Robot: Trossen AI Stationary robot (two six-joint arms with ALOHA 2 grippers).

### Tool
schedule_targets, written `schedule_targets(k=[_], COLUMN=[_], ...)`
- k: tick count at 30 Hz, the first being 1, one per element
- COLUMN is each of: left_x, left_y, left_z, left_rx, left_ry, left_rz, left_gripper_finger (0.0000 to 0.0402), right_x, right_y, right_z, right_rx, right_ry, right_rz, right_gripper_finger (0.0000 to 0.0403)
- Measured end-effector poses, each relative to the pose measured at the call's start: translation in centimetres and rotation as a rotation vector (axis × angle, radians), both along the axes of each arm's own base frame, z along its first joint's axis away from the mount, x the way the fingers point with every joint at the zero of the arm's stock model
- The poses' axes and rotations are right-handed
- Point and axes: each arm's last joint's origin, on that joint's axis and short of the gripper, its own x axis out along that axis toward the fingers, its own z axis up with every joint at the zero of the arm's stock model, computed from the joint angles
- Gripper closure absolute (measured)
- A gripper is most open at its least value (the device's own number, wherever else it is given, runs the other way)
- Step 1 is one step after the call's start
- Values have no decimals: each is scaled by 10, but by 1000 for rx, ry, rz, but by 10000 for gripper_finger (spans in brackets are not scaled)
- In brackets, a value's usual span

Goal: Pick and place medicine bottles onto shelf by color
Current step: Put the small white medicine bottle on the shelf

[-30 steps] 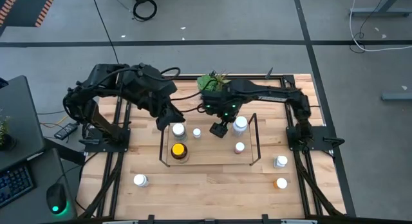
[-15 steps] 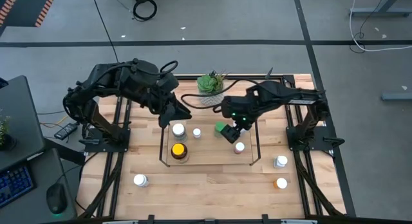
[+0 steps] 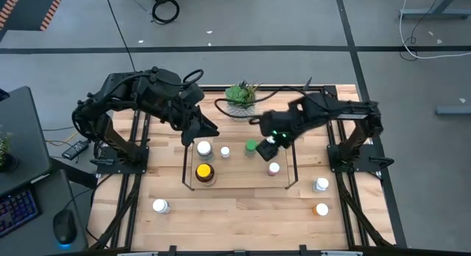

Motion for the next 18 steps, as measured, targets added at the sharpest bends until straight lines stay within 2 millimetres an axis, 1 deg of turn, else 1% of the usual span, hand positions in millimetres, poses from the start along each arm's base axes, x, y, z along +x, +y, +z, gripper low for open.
schedule_targets(k=[3, 5, 10, 13, 15, 18], left_x=[0, 0, 0, 0, 0, 0], left_y=[0, 0, 0, 0, 0, 0], left_z=[0, 0, 0, 0, 0, 0], left_rx=[0, 0, 0, -1, -1, -1], left_ry=[0, 0, 0, 0, 0, 0], left_rz=[0, 0, 0, 0, 1, 1], left_gripper_finger=[263, 260, 253, 251, 252, 256], right_x=[-18, -35, -91, -119, -131, -141], right_y=[17, 28, 54, 65, 70, 77], right_z=[-7, -13, -28, -34, -40, -55], right_rx=[74, 135, 245, 263, 254, 215], right_ry=[59, 113, 259, 313, 338, 387], right_rz=[-3, -18, -138, -229, -272, -316], right_gripper_finger=[121, 121, 121, 121, 121, 121])
